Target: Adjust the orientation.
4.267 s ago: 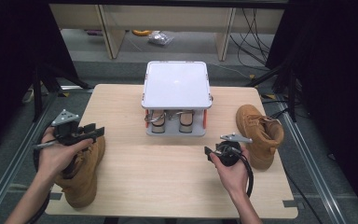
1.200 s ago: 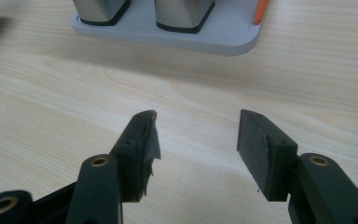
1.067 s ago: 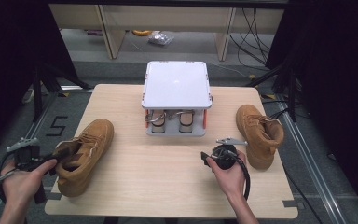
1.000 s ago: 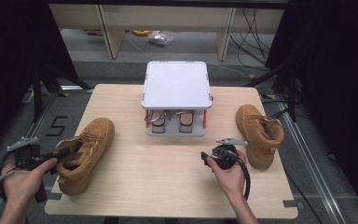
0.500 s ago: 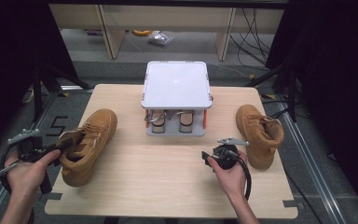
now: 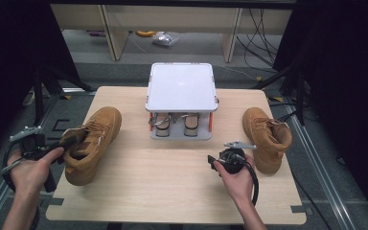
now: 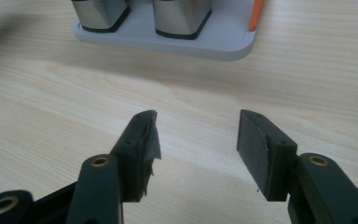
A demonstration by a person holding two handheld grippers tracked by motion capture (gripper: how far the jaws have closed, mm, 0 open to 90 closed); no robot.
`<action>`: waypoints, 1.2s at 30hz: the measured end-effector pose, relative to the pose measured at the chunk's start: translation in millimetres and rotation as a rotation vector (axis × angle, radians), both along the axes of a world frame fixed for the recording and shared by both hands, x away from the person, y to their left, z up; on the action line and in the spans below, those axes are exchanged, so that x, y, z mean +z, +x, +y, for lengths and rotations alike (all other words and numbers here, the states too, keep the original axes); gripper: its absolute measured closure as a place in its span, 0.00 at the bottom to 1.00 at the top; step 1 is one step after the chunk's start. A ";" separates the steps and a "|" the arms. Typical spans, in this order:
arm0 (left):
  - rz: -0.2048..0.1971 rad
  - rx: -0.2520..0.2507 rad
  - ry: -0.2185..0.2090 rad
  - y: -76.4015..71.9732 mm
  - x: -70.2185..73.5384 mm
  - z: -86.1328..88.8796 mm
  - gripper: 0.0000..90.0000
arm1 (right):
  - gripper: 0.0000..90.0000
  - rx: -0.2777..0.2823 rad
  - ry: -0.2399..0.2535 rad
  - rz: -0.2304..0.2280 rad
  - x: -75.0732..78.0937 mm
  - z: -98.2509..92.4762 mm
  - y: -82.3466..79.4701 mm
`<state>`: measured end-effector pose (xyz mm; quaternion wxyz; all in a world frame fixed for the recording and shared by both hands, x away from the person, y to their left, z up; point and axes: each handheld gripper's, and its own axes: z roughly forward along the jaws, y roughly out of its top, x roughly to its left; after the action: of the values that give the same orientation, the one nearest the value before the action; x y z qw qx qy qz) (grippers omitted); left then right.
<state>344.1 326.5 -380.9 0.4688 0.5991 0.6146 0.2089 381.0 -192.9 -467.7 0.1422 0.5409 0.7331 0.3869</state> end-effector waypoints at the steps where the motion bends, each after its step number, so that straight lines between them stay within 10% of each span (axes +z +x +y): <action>1: -0.005 -0.002 0.002 0.9 0.7 -0.3 0.91 | 0.53 -0.002 0.003 0.003 0.2 0.1 -0.3; 36: -0.049 0.002 -0.047 28.7 21.9 -13.9 0.91 | 0.53 -0.025 0.025 0.007 3.1 0.7 -2.6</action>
<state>372.8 312.6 -358.9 0.4975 0.5818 0.6083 0.2095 378.4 -192.2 -464.6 0.1379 0.5530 0.7220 0.3924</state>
